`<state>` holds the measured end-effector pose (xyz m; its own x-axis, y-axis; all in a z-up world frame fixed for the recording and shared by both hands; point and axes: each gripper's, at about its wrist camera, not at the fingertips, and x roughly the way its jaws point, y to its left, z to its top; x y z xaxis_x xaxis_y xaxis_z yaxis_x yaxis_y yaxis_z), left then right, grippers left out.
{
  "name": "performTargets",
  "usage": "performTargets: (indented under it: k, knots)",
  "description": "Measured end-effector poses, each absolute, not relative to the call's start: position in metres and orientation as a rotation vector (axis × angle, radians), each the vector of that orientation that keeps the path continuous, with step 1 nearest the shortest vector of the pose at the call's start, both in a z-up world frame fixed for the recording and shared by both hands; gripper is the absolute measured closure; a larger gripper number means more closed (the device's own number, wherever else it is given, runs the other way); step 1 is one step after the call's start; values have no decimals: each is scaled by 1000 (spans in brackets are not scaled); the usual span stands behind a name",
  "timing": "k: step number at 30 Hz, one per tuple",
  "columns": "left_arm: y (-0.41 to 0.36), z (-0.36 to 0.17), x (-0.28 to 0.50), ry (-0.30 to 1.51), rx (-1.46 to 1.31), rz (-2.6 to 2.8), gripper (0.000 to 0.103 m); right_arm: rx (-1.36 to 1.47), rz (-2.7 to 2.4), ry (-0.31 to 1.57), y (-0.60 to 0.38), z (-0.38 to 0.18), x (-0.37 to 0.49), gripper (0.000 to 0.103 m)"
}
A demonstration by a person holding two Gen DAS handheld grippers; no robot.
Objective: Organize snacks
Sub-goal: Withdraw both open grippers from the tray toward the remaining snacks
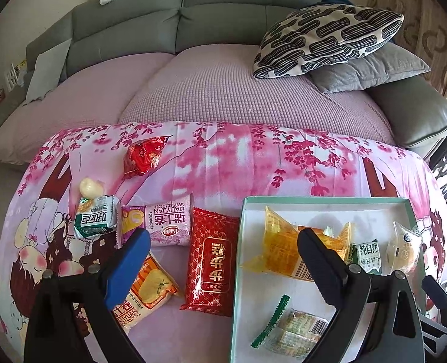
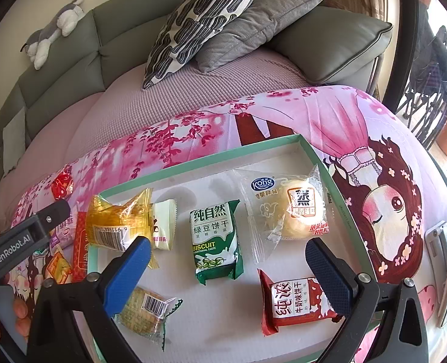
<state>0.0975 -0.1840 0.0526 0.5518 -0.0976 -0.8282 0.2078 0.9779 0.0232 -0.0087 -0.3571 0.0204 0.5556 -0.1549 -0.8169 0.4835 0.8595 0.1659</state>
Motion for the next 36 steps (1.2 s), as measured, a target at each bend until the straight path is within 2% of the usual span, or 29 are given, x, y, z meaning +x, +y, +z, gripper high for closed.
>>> performTargets:
  k: [16,27,36]
  knots:
    - [-166,45,94,1019,124,-149,5,348,-352,903,-338,27,-3,0]
    - [-103,31,91,1091,97,-11,5,277,-269,881,-299,39,7,0]
    - [-58,37,88,1083,40,53,5,225,-183,867,-259,45,17,0]
